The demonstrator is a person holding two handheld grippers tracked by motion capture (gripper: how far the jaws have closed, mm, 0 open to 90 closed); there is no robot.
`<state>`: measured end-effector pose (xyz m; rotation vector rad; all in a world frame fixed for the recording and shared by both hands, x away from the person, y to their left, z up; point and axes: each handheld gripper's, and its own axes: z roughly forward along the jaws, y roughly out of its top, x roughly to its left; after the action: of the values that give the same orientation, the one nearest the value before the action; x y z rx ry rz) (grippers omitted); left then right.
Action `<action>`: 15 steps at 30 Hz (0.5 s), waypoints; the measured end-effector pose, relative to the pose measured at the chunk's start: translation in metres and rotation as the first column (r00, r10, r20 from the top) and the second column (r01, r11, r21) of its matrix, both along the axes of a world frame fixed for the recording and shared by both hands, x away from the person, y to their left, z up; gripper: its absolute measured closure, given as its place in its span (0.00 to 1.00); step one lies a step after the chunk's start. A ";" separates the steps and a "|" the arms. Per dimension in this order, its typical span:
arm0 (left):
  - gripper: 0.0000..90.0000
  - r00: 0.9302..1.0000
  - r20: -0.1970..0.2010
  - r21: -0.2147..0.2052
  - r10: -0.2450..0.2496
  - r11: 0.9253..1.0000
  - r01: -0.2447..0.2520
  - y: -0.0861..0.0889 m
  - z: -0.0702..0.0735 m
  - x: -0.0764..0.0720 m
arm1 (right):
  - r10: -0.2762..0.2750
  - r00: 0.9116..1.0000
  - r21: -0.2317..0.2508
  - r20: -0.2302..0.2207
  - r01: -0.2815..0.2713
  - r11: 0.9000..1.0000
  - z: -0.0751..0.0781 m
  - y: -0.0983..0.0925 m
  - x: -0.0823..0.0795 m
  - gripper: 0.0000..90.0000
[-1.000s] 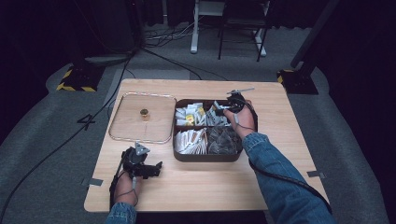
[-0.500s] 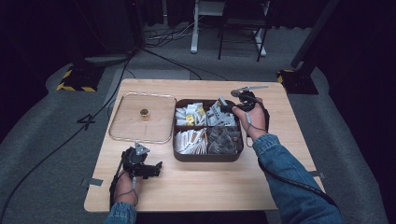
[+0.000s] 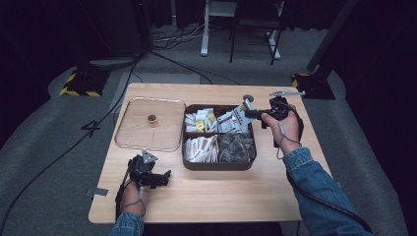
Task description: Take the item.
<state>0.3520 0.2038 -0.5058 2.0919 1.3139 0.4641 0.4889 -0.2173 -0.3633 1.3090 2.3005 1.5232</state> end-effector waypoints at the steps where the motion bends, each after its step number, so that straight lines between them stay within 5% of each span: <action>1: 0.00 1.000 0.000 0.000 0.000 1.000 0.000 0.000 0.000 0.000 | 0.003 1.000 0.000 0.011 -0.003 1.000 0.002 -0.003 -0.004 0.98; 12: 0.00 1.000 0.000 0.000 0.001 1.000 -0.001 0.000 0.000 0.000 | -0.007 0.997 -0.028 0.075 0.009 1.000 0.013 -0.029 -0.036 0.98; 15: 0.00 1.000 0.002 0.000 0.004 1.000 -0.004 0.000 0.000 0.000 | -0.038 0.991 -0.005 0.125 0.039 0.999 0.014 -0.043 -0.052 0.98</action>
<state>0.3519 0.2034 -0.5060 2.0886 1.3167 0.4678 0.4372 -0.2606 -0.3492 1.2120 2.1896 1.5369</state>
